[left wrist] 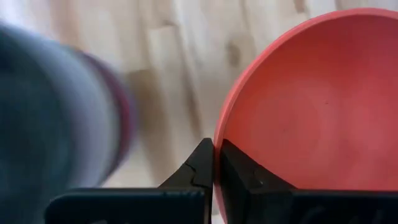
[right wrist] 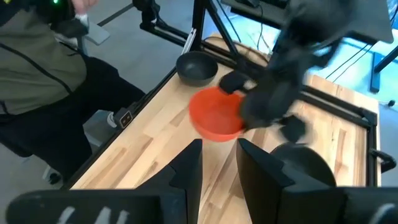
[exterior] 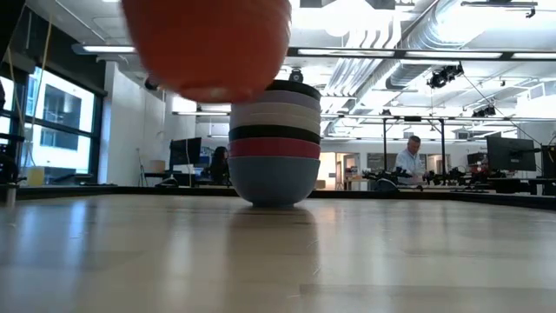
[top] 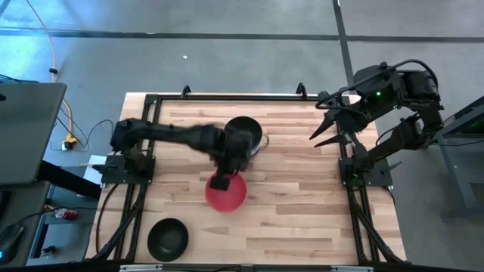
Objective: Nest bowls inside each other
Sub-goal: Stack the orange bowl on top of the top black bowl
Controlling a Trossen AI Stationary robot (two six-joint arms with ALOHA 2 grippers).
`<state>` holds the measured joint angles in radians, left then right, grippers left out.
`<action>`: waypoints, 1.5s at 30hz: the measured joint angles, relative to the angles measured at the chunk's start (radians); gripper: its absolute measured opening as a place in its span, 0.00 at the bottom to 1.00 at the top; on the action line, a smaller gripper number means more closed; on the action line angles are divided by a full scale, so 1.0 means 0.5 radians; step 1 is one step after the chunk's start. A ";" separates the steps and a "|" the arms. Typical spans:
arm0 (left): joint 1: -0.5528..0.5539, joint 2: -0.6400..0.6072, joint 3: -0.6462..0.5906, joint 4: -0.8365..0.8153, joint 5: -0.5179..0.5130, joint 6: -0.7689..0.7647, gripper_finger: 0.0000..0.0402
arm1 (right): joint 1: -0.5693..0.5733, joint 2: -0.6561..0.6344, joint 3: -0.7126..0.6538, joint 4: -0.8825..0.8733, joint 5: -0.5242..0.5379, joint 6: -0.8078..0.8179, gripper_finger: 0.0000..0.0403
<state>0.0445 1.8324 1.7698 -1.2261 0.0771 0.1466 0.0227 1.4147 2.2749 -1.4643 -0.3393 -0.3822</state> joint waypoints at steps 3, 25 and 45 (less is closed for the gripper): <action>0.151 0.000 0.195 -0.123 -0.005 0.098 0.00 | 0.000 0.000 0.000 -0.028 0.000 0.009 0.23; 0.988 -0.002 0.670 -0.037 0.336 0.463 0.00 | -0.011 -0.183 -0.001 0.074 0.295 0.064 0.17; 1.130 0.146 0.673 0.042 0.482 0.462 0.00 | -0.151 -0.712 -0.001 -0.087 0.712 0.465 0.16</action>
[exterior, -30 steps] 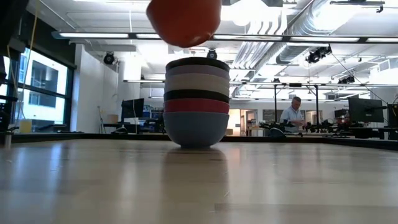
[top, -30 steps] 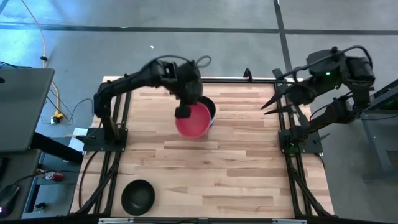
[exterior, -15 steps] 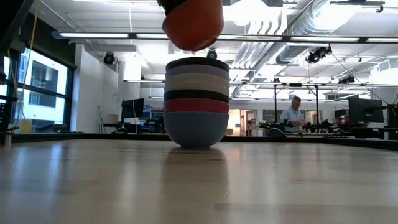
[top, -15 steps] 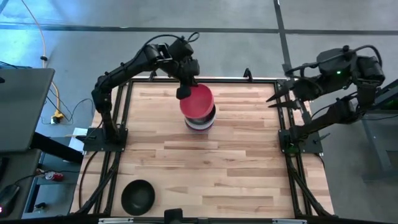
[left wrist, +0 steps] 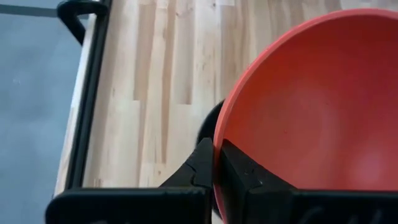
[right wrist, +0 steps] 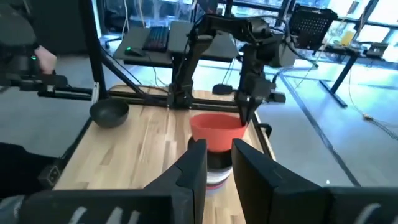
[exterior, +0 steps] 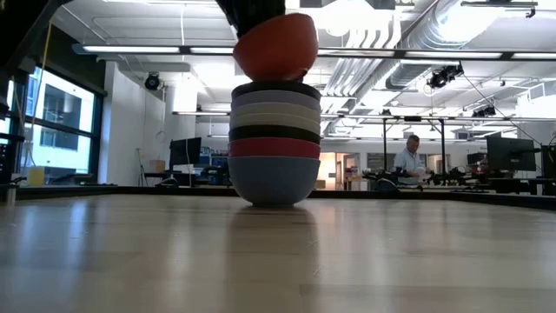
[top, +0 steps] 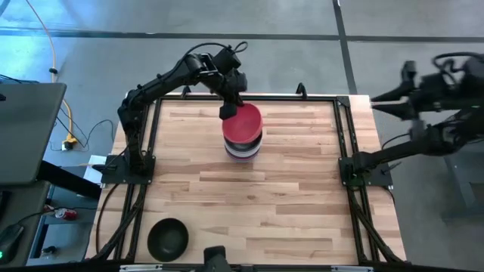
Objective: Nest bowls inside each other
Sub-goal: Stack the orange bowl on top of the top black bowl
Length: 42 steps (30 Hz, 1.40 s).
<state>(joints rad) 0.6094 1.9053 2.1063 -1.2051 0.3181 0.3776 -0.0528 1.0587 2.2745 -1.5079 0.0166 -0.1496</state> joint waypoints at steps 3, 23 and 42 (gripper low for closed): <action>0.015 0.000 0.000 0.017 -0.002 -0.011 0.00 | 0.000 -0.130 -0.072 -0.036 0.014 0.074 0.16; 0.017 0.197 -0.003 -0.025 0.004 -0.153 0.00 | 0.001 -1.460 -2.156 1.464 -0.224 -0.017 0.16; 0.024 0.214 -0.003 -0.226 -0.136 -0.114 0.00 | 0.002 -1.434 -3.381 2.755 -0.818 0.038 0.16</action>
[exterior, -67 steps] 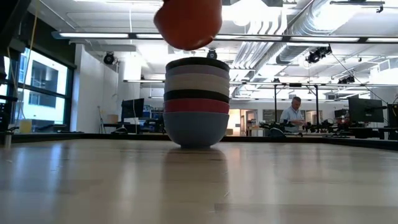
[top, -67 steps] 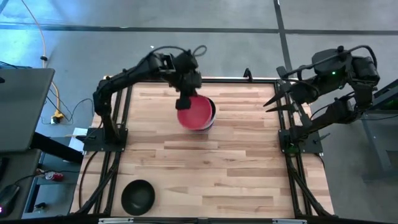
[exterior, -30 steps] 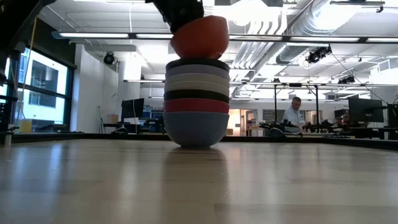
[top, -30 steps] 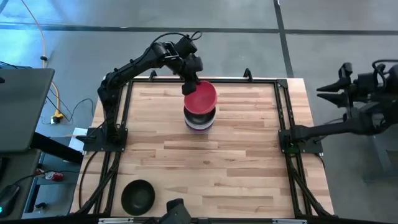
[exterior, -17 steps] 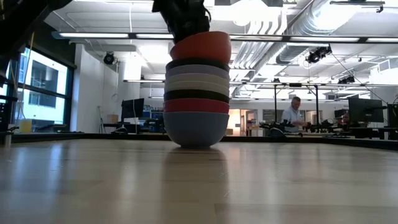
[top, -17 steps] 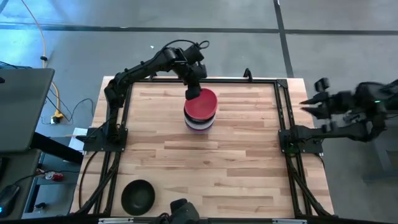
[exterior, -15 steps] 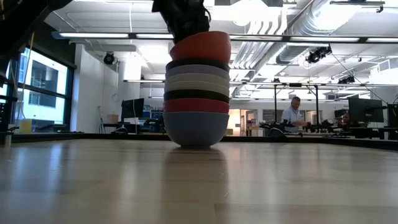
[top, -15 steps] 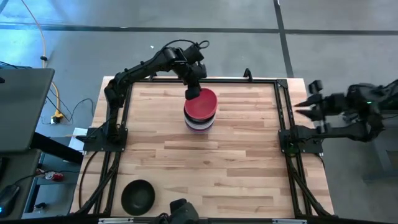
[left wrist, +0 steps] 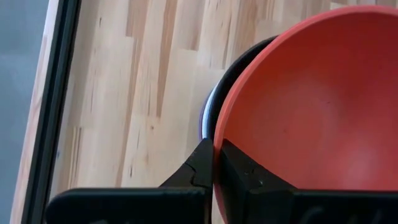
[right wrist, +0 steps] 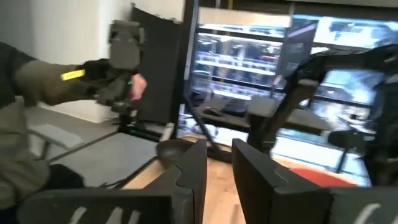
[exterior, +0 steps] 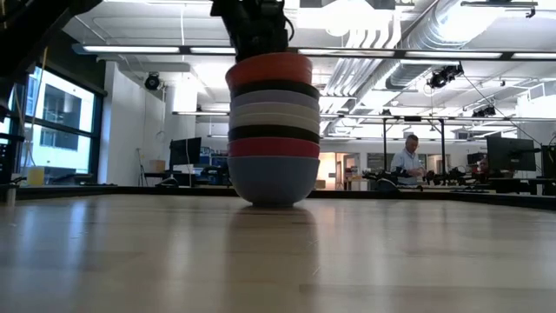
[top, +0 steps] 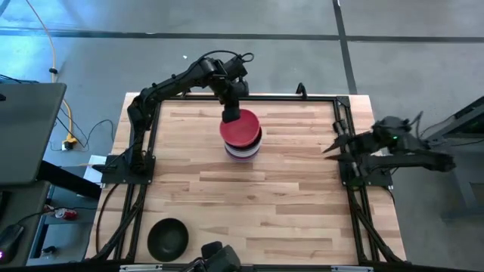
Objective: Nest bowls inside each other
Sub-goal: Stack the orange bowl on top of the top black bowl
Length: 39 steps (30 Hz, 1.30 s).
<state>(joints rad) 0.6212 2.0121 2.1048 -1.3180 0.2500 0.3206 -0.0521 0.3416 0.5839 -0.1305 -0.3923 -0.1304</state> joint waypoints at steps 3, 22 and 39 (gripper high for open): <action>0.001 0.000 0.000 -0.007 0.000 -0.004 0.00 | 0.000 0.001 -0.179 0.151 -0.041 0.073 0.16; -0.036 0.012 0.002 -0.065 -0.005 -0.075 0.00 | 0.277 0.315 -0.681 0.811 0.112 0.254 0.16; -0.073 0.333 0.398 -0.282 -0.127 -0.111 0.00 | 0.488 0.494 -0.681 0.919 0.219 0.212 0.16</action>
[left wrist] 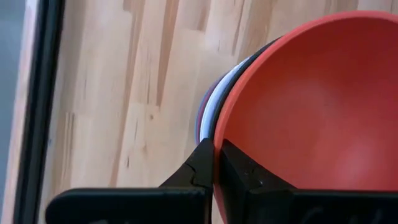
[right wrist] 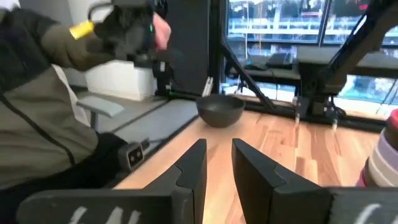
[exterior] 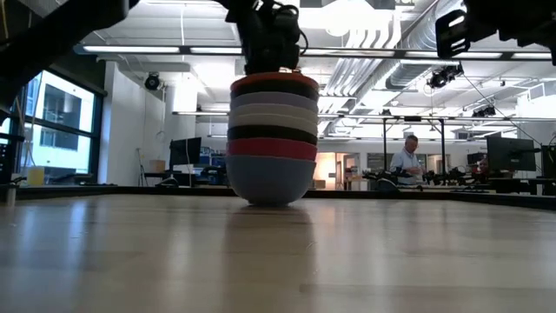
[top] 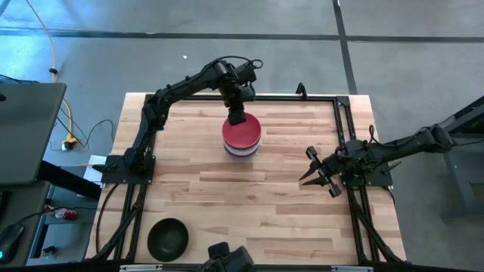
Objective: Nest bowls inside each other
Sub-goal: Stack the orange bowl on top of the top black bowl
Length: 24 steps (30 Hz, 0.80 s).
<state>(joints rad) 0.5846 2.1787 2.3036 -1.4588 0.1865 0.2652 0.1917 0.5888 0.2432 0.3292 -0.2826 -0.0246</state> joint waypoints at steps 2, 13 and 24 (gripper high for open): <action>-0.008 0.038 0.076 -0.009 0.001 0.004 0.00 | 0.020 0.001 0.000 -0.049 0.046 -0.028 0.16; 0.000 0.055 0.101 -0.068 -0.009 0.035 0.00 | 0.067 -0.339 -0.170 -0.096 0.607 -0.248 0.16; 0.008 0.055 0.101 -0.018 0.020 0.036 0.00 | -0.045 -0.948 -0.258 -0.431 0.777 -0.402 0.16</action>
<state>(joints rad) 0.5888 2.2063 2.3539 -1.4679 0.1966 0.2830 0.1691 0.1147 0.1144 0.1139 0.1061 -0.2256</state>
